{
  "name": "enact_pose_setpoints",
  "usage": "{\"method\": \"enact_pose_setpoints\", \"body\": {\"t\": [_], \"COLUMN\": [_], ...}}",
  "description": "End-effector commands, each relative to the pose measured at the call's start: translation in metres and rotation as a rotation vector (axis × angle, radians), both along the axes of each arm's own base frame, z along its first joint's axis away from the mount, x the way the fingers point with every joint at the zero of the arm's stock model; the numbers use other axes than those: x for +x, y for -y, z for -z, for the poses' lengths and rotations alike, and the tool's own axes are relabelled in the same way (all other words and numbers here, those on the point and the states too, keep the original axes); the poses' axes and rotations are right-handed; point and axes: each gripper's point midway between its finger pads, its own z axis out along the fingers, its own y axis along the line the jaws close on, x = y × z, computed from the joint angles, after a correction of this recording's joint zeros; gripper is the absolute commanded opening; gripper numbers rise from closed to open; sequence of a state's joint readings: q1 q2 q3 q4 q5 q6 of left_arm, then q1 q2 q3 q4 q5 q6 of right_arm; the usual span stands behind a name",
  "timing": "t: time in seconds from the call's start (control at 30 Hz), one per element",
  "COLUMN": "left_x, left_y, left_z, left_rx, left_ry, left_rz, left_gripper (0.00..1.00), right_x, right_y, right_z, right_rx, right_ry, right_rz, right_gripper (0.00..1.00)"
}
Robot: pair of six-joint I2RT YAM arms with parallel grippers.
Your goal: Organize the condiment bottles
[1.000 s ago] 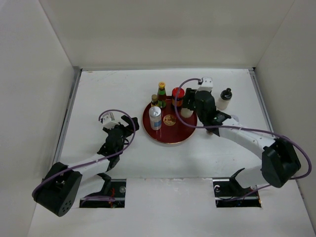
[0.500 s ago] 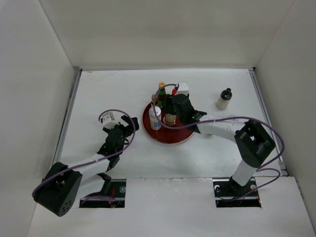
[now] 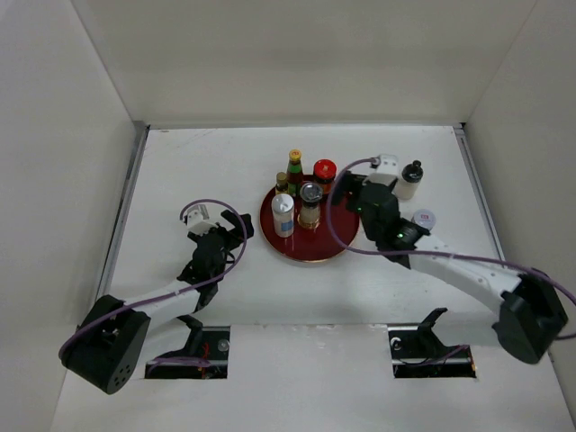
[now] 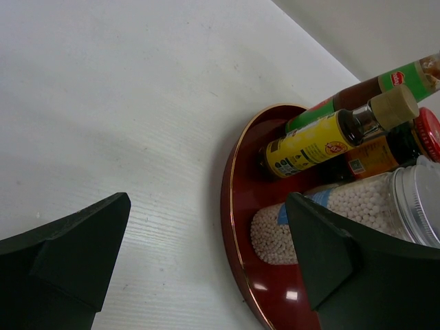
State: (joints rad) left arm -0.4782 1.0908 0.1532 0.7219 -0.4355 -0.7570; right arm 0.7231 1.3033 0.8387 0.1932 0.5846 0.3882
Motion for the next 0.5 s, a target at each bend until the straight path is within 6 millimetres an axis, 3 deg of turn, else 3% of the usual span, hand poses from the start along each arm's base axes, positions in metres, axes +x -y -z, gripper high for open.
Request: {"method": "enact_pose_setpoints", "body": {"t": [0.0,0.1,0.2,0.3,0.47], "left_x": [0.012,0.012,0.013,0.013,0.014], "left_y": [0.007,0.007,0.006,0.008,0.007], "left_z": [-0.026,-0.029,-0.028,-0.028,-0.024], "left_rx": [-0.046,-0.049,-0.047,-0.048,-0.042], "left_ry": [0.065,0.073,0.068,0.069,0.057], "left_rz": [0.004,0.002,-0.001,0.007,0.004], "left_gripper": [1.0,1.0,1.0,1.0,1.0], "right_x": [-0.016,-0.037,-0.053,-0.056,-0.049], "right_y": [0.079,0.128,0.149,0.152,0.136], "right_z": [0.01,0.038,0.063,0.077,0.091], "right_rx": [-0.02,-0.042,-0.049,-0.053,-0.045], "right_ry": [-0.018,-0.095,-0.18,-0.222,-0.264], "right_rz": [0.235,0.361,0.404,0.397,0.332], "right_gripper": [0.97,0.97,0.97,0.96,0.91]}}
